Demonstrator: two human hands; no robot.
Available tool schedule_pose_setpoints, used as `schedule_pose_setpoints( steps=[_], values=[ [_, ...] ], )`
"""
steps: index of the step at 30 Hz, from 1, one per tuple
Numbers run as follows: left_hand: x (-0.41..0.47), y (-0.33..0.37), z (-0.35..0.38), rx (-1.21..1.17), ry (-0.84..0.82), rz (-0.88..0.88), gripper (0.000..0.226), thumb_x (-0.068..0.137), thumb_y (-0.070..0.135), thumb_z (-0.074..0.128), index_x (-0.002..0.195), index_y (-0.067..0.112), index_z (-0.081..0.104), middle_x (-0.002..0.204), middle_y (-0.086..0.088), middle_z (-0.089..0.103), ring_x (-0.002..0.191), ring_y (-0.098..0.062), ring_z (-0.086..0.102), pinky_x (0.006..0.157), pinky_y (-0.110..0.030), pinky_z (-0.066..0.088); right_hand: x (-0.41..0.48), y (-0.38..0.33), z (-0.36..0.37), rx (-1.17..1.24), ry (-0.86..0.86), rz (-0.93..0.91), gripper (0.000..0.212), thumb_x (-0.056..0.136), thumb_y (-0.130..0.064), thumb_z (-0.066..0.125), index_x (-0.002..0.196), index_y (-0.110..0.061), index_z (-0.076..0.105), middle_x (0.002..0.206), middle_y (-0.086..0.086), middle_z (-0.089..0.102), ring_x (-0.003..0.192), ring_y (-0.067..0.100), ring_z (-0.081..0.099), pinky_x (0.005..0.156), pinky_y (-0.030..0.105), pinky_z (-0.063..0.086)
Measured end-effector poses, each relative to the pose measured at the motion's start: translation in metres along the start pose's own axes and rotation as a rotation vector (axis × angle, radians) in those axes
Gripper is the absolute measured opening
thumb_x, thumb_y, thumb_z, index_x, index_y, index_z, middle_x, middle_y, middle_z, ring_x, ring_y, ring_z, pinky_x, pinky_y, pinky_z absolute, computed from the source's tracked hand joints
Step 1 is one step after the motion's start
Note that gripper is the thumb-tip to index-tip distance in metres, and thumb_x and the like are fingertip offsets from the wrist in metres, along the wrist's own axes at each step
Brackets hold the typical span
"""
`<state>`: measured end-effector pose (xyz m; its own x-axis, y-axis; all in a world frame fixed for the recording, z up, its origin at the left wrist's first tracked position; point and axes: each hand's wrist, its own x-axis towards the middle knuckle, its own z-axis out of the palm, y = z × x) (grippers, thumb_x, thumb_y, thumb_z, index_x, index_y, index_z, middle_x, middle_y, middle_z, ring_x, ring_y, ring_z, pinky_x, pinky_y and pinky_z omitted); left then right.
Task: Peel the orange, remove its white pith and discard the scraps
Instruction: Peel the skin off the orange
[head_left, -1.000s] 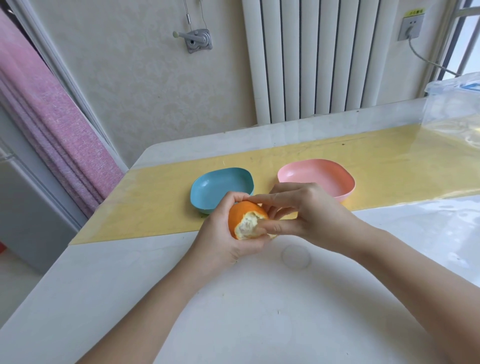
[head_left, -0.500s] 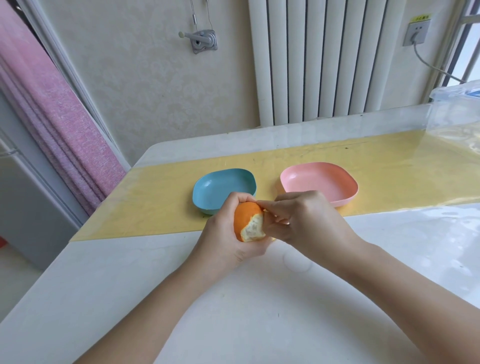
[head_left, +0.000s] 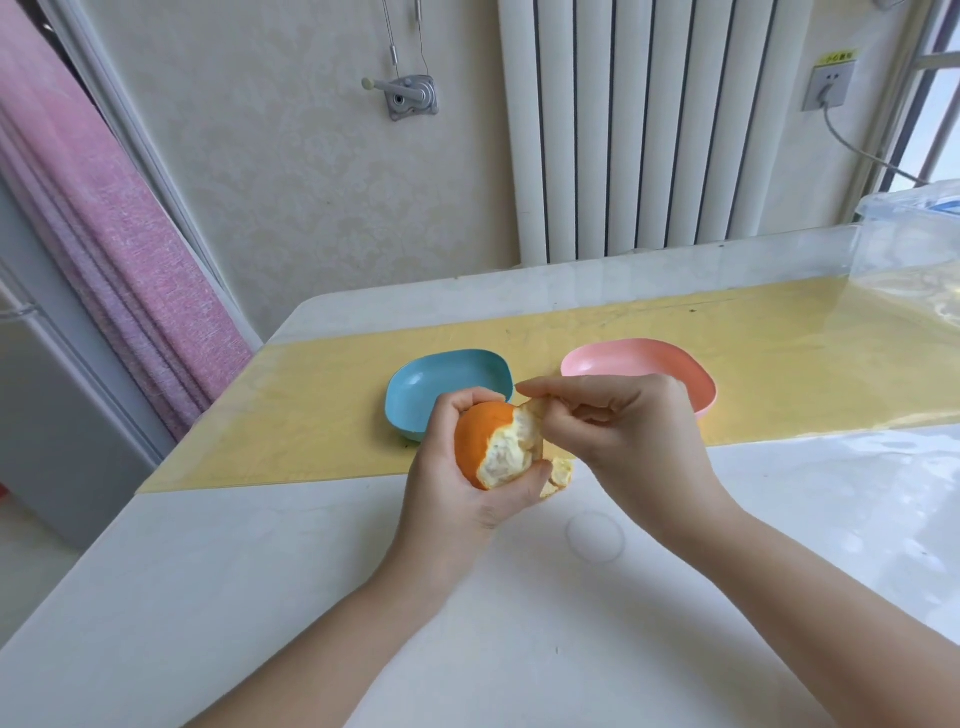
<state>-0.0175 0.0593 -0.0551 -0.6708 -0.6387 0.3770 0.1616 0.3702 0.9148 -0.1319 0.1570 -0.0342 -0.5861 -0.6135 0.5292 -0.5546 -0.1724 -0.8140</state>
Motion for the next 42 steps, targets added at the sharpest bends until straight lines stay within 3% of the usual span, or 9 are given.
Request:
schedule_pose_setpoints(
  steps=[2, 8, 13, 16, 18, 20, 27, 36, 42],
  values=[
    [-0.001, 0.0, 0.005, -0.059, 0.051, 0.003, 0.055, 0.054, 0.026, 0.083, 0.1, 0.03, 0.053, 0.089, 0.014, 0.062, 0.077, -0.008, 0.063, 0.063, -0.024, 0.054, 0.0, -0.004, 0.002, 0.075, 0.023, 0.068, 0.028, 0.084, -0.002, 0.063, 0.085, -0.027, 0.076, 0.066, 0.005, 0.072, 0.066, 0.03, 0.065, 0.064, 0.035, 0.054],
    [0.007, 0.003, 0.0, -0.314, 0.124, -0.005, 0.056, 0.056, 0.029, 0.081, 0.104, 0.023, 0.054, 0.087, -0.005, 0.06, 0.065, -0.016, 0.058, 0.058, -0.023, 0.05, 0.007, -0.005, 0.004, 0.41, -0.01, 0.33, 0.025, 0.094, 0.001, 0.051, 0.096, -0.011, 0.073, 0.077, 0.009, 0.074, 0.071, 0.017, 0.071, 0.07, 0.023, 0.057],
    [0.014, 0.007, -0.005, -0.556, 0.15, -0.236, 0.036, 0.078, 0.047, 0.068, 0.1, 0.019, 0.059, 0.088, -0.007, 0.061, 0.07, -0.025, 0.059, 0.051, -0.025, 0.049, 0.004, 0.006, 0.002, 0.056, -0.195, 0.188, 0.032, 0.094, -0.043, 0.047, 0.097, -0.025, 0.073, 0.088, 0.003, 0.073, 0.083, 0.024, 0.068, 0.08, 0.044, 0.055],
    [0.016, 0.006, -0.007, -0.492, 0.097, -0.294, 0.031, 0.076, 0.043, 0.057, 0.098, 0.021, 0.061, 0.089, -0.005, 0.061, 0.073, -0.019, 0.06, 0.051, -0.023, 0.049, 0.003, 0.011, -0.001, -0.158, -0.293, 0.058, 0.048, 0.08, -0.062, 0.052, 0.11, -0.029, 0.071, 0.111, -0.008, 0.069, 0.103, 0.004, 0.062, 0.09, 0.025, 0.049],
    [0.014, 0.004, -0.008, -0.423, 0.039, -0.275, 0.029, 0.076, 0.034, 0.067, 0.1, 0.021, 0.061, 0.086, -0.001, 0.062, 0.069, -0.012, 0.061, 0.052, -0.022, 0.048, 0.005, 0.011, -0.003, -0.201, -0.305, -0.004, 0.06, 0.073, -0.061, 0.06, 0.123, -0.029, 0.063, 0.117, -0.013, 0.065, 0.105, -0.004, 0.057, 0.089, 0.014, 0.045],
    [0.012, 0.001, -0.008, -0.351, -0.018, -0.253, 0.029, 0.079, 0.031, 0.061, 0.106, 0.018, 0.06, 0.086, 0.001, 0.065, 0.07, -0.01, 0.061, 0.054, -0.023, 0.048, 0.005, 0.012, -0.004, -0.145, -0.33, -0.002, 0.064, 0.071, -0.057, 0.064, 0.127, -0.027, 0.06, 0.107, -0.01, 0.067, 0.097, -0.001, 0.062, 0.086, 0.019, 0.049],
    [0.009, -0.005, -0.009, -0.2, -0.067, -0.183, 0.051, 0.064, 0.045, 0.06, 0.102, 0.012, 0.058, 0.083, -0.001, 0.063, 0.07, -0.013, 0.06, 0.059, -0.024, 0.049, 0.005, 0.014, -0.006, -0.216, -0.408, -0.165, 0.035, 0.082, -0.029, 0.067, 0.116, -0.028, 0.068, 0.082, -0.001, 0.065, 0.077, 0.006, 0.066, 0.072, 0.028, 0.054],
    [0.007, -0.007, -0.007, -0.129, -0.059, -0.076, 0.053, 0.062, 0.049, 0.06, 0.102, 0.015, 0.054, 0.079, 0.019, 0.063, 0.072, 0.002, 0.06, 0.062, -0.012, 0.046, -0.003, 0.007, 0.006, -0.561, -0.308, -0.4, 0.026, 0.079, -0.031, 0.057, 0.093, -0.01, 0.066, 0.062, -0.002, 0.051, 0.044, 0.018, 0.042, 0.04, 0.03, 0.041],
    [0.009, -0.006, -0.011, -0.152, -0.059, -0.103, 0.05, 0.065, 0.047, 0.06, 0.103, 0.016, 0.055, 0.088, 0.004, 0.062, 0.077, -0.011, 0.062, 0.065, -0.025, 0.05, 0.003, 0.01, -0.001, -0.278, -0.37, -0.266, 0.029, 0.086, -0.031, 0.056, 0.111, -0.02, 0.067, 0.081, -0.001, 0.063, 0.068, 0.012, 0.063, 0.065, 0.032, 0.053]
  ],
)
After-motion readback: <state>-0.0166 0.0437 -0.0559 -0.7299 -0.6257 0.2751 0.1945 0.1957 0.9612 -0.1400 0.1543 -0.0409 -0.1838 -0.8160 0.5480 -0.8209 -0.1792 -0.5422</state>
